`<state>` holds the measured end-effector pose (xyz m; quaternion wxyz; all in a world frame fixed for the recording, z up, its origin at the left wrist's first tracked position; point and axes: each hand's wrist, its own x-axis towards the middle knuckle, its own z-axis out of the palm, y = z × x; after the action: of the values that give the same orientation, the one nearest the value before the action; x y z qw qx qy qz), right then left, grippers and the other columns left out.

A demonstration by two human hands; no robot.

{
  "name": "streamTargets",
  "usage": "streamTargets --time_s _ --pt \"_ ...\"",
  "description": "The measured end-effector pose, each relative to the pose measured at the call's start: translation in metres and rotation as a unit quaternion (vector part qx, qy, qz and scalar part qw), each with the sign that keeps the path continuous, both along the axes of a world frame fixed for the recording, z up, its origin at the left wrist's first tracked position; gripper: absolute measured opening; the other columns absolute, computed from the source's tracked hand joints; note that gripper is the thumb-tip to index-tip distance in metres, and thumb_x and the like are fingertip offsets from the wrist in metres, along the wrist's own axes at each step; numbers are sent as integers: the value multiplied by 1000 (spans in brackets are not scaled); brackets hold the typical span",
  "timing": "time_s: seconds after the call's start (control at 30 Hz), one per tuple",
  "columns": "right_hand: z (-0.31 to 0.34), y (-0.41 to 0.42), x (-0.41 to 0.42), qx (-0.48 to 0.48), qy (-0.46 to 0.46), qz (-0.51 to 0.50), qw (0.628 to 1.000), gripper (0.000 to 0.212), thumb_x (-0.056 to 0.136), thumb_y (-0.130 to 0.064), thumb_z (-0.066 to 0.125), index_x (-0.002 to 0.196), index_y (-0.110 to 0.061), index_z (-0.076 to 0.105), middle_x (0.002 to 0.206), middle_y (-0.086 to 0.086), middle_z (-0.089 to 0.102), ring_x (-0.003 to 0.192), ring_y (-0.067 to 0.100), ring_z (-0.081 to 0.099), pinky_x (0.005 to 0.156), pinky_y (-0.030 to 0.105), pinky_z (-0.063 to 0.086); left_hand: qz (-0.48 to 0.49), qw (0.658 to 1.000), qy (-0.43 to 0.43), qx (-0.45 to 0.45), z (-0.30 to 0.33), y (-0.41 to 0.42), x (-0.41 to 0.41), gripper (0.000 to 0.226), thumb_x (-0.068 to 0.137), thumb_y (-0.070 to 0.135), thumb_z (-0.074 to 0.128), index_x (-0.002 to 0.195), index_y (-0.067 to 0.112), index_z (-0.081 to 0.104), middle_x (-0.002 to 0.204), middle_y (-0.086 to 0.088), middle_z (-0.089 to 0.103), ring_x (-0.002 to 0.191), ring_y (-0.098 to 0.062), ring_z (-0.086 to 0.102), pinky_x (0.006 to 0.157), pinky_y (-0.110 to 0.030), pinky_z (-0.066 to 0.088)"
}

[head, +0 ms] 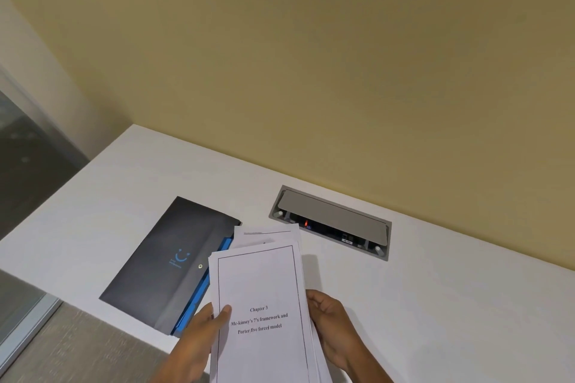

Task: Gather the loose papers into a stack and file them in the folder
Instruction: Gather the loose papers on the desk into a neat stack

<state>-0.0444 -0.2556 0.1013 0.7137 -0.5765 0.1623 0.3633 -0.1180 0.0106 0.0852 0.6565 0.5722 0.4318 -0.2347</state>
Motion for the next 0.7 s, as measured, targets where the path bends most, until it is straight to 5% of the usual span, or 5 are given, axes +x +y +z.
streamTargets --time_s 0.17,0.37,0.47,0.6,0.7 --pt "-1 12 9 7 19 51 998 24 105 -21 60 121 -14 77 121 16 77 106 32 74 93 42 59 32 999 -18 41 7 6 -6 18 100 28 63 117 30 66 112 -6 79 105 -29 74 90 -49 59" --pt "-13 28 44 -158 -49 163 973 28 103 -38 61 105 -18 80 102 14 80 75 15 71 69 34 62 100 988 -57 102 -2 16 -18 19 98 12 65 111 23 75 103 -2 83 98 -29 77 95 -50 58" --pt "-35 36 73 -312 -189 211 907 22 95 -30 69 113 -21 76 108 0 77 93 12 73 92 41 62 137 983 -62 106 -9 24 -22 21 97 6 65 110 19 75 95 1 83 94 -31 77 93 -51 58" --pt "-60 47 114 -411 -281 303 813 70 92 -42 73 152 -20 46 152 2 50 142 22 46 118 39 41 109 982 -50 145 -44 48 -39 22 92 22 74 104 40 78 99 5 83 100 -28 77 98 -54 56" --pt "-73 53 140 -474 -325 364 733 102 85 -56 75 163 -17 20 170 5 22 157 30 20 125 49 28 102 979 -54 166 -65 64 -48 26 91 28 75 97 54 76 98 9 83 99 -23 77 99 -53 55"
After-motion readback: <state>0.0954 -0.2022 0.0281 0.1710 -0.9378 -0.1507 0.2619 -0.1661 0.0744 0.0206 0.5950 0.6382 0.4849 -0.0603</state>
